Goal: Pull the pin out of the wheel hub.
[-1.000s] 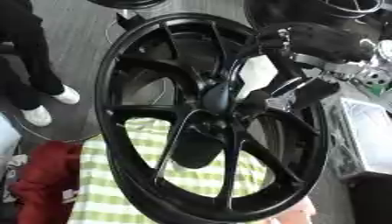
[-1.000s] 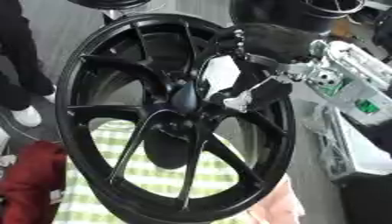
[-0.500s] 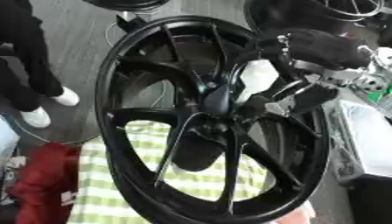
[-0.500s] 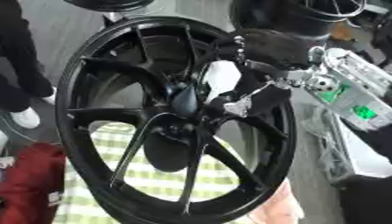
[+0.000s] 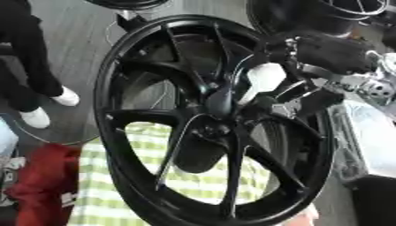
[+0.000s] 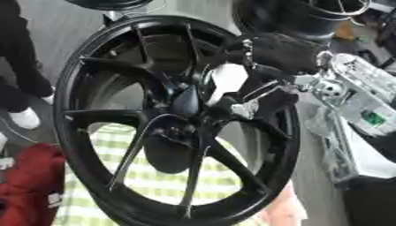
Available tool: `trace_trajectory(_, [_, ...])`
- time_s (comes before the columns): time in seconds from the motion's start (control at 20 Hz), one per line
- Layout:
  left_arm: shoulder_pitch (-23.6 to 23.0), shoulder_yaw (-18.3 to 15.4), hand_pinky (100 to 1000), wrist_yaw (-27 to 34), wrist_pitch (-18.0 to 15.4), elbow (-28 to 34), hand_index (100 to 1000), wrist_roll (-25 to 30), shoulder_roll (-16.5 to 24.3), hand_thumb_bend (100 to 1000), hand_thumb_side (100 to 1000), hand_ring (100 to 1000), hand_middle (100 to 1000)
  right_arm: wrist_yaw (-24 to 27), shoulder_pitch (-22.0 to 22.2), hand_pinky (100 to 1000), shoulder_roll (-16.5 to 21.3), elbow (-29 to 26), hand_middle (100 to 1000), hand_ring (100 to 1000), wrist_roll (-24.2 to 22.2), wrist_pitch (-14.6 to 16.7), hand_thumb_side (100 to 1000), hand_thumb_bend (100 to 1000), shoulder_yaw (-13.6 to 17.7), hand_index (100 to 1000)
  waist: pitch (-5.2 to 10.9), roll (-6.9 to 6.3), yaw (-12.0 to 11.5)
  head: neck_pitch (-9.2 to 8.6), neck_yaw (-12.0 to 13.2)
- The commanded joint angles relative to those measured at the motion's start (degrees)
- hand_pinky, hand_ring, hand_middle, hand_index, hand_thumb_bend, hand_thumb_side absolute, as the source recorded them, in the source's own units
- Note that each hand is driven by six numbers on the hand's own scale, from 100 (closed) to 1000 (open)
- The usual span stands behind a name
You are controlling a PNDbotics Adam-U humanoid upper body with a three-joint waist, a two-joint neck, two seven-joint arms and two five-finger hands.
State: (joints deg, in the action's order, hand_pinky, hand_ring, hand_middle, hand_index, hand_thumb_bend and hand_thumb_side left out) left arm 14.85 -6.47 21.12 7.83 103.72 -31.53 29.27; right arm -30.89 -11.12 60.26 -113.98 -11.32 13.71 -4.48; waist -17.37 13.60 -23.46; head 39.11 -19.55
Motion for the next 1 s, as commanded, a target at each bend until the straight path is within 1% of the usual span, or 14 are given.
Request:
trace_trajectory(0.05, [0.4, 0.0, 616, -0.42, 0.21, 0.47, 779, 0.29, 1.86, 149, 886, 630, 786, 2.33, -0.89, 908, 1.79, -0.61, 769, 875, 1.38, 0.21, 446, 154, 0.67, 860, 0.61, -0.66, -0.01, -0.89, -0.29])
trace_trajectory(0.1, [0.42, -0.01, 616, -0.46, 0.25, 0.45, 780, 0.36, 1.89, 149, 886, 630, 786, 3.23, -1.1, 910, 1.82, -0.61, 773, 875, 1.62, 0.26, 441, 152, 0.58, 865, 0.59, -0.66, -0.03, -0.94, -0.32])
trace_trajectory(0.15, [0.44, -0.03, 616, -0.49, 0.26, 0.44, 779, 0.4, 1.95, 150, 891, 630, 786, 4.12, -1.28, 910, 1.91, -0.61, 779, 876, 1.79, 0.19, 457, 144, 0.59, 869, 0.59, -0.66, -0.05, -0.98, -0.34])
trace_trajectory(0.2, [0.44, -0.06, 616, -0.52, 0.26, 0.43, 779, 0.42, 2.0, 149, 886, 630, 786, 5.01, -1.46, 910, 2.1, -0.61, 780, 878, 1.95, -0.03, 459, 176, 0.76, 870, 0.6, -0.66, -0.05, -1.04, -0.37])
trace_trajectory(0.3, [0.42, -0.09, 616, -0.52, 0.25, 0.4, 779, 0.46, 2.07, 149, 886, 630, 786, 6.34, -1.64, 911, 2.55, -0.61, 783, 883, 1.96, -0.53, 479, 195, 1.26, 872, 0.63, -0.66, -0.05, -1.16, -0.42])
trace_trajectory(0.35, [0.38, -0.09, 616, -0.5, 0.26, 0.38, 779, 0.49, 2.07, 149, 886, 630, 785, 6.54, -1.59, 909, 2.75, -0.61, 787, 886, 1.81, -0.82, 510, 210, 1.52, 873, 0.65, -0.66, -0.03, -1.2, -0.41])
trace_trajectory(0.45, [0.28, -0.07, 617, -0.49, 0.26, 0.34, 779, 0.59, 2.05, 149, 887, 630, 785, 6.12, -1.23, 908, 2.99, -0.61, 792, 890, 1.42, -1.54, 561, 207, 2.02, 875, 0.68, -0.66, 0.06, -1.24, -0.37])
trace_trajectory(0.6, [0.08, -0.14, 617, -0.45, 0.27, 0.23, 780, 0.67, 1.98, 149, 888, 630, 784, 4.98, -0.34, 909, 3.03, -0.61, 795, 893, 0.8, -2.97, 596, 202, 2.51, 878, 0.67, -0.66, 0.24, -1.27, -0.32])
trace_trajectory(1.0, [0.0, -0.06, 616, -0.35, 0.28, 0.16, 775, 0.97, 1.97, 148, 889, 629, 780, 2.33, 0.98, 902, 2.81, -0.61, 787, 893, 0.02, -4.38, 616, 204, 3.1, 866, 0.32, -0.66, 0.44, -1.72, -0.19])
